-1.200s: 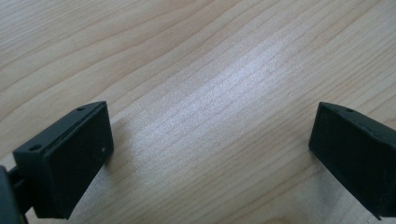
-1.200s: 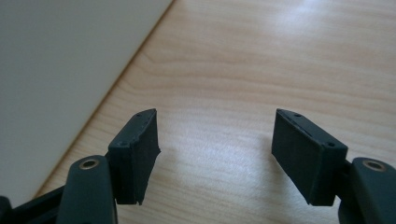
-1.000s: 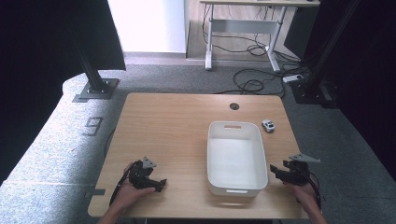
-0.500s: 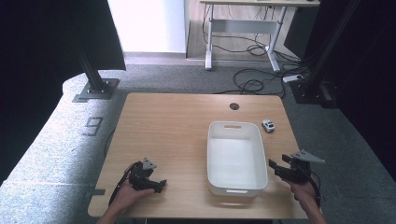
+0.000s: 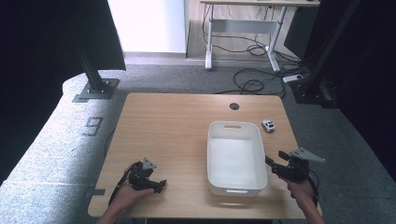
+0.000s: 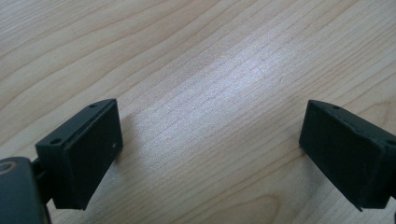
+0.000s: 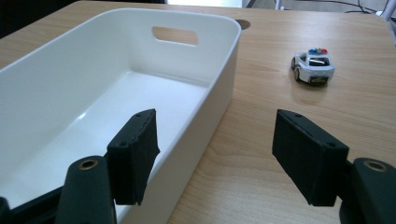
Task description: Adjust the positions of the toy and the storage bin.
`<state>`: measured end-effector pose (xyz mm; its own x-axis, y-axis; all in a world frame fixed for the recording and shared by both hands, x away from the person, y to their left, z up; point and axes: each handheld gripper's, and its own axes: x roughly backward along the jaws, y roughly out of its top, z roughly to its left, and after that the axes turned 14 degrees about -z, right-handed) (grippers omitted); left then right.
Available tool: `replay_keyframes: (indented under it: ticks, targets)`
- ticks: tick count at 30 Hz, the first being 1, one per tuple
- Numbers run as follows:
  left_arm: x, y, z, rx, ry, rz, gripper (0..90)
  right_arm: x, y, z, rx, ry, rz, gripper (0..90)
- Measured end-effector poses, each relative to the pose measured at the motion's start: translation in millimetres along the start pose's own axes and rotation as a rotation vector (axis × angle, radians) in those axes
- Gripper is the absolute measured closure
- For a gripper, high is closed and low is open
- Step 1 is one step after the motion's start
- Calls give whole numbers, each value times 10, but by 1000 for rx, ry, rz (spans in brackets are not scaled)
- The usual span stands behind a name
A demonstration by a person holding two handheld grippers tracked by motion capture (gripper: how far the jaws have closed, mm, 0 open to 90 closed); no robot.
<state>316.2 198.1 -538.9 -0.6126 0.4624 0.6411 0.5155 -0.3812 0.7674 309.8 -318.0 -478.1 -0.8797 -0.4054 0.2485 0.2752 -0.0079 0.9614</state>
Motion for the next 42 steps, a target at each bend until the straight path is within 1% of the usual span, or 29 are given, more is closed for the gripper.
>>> replay_keyframes:
  ticks: [4,5,10,18,21,24,30,31,34,37,40,42]
  targets:
    - [-1,1,2,-1,-1,1,60,-4,20,35,5,10,-1,310]
    - [-1,2,2,-2,-2,1,61,-15,25,60,10,15,2,310]
    - [0,2,1,-3,-2,2,61,-58,4,97,19,17,21,310]
    - [3,1,-3,-5,-2,3,62,-120,-66,102,22,10,53,313]
    - [3,2,-4,-6,-3,4,62,-126,-84,100,19,14,56,319]
    - [5,2,-5,-7,-4,5,62,-146,-112,104,25,9,73,338]
    - [7,1,-8,-9,-5,6,62,-148,-126,111,25,4,75,373]
    - [8,1,-8,-9,-5,7,62,-150,-133,116,25,13,72,399]
    - [8,1,-11,-11,-5,6,62,-153,-140,126,27,22,75,414]
    - [10,3,-14,-16,-4,6,62,-165,-150,143,30,36,81,458]
    - [10,3,-14,-17,-4,7,62,-168,-152,158,35,38,86,482]
    - [11,3,-14,-17,-4,8,62,-186,-175,189,50,33,107,510]
